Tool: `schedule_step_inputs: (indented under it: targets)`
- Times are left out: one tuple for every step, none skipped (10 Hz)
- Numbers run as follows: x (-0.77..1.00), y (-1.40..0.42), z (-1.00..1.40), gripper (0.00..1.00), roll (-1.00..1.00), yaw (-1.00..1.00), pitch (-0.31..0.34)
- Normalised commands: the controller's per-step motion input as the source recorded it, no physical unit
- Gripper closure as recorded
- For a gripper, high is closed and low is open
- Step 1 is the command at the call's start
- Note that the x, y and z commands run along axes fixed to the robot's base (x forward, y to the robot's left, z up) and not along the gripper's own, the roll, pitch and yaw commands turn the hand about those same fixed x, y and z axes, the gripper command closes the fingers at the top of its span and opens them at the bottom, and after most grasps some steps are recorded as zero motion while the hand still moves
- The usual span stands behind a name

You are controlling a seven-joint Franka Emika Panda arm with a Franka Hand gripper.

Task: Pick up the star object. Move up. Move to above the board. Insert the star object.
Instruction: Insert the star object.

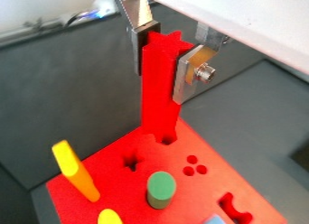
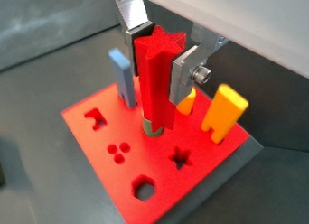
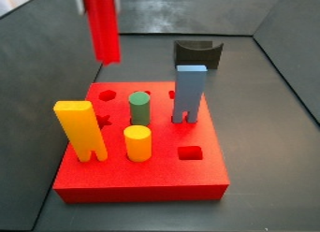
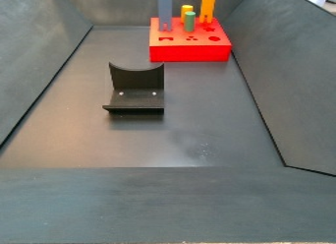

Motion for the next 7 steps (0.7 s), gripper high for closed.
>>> schedule_step_inputs:
  targets:
    - [-0.34,-0.21,-0.68,1.00,0.04,0.55,-0.147]
    - [-0.23,-0.19,-0.45,1.00,0.03,0.41,-0.180]
    - [-0.08,-0.06,-0.13,1.00,0.00,0.11,-0.094]
    - [0.03,-0.26,-0.22,1.00,-0.04,0.05,-0.060]
    - [0.00,-0.11,-0.35,1.00,0.15,0.09,0.000]
    - [0.00,-0.13,-0.66,1.00,0.19,0.24,-0.014]
    - [0.16,0.00,-0.75,1.00,0.20,0.31,0.000]
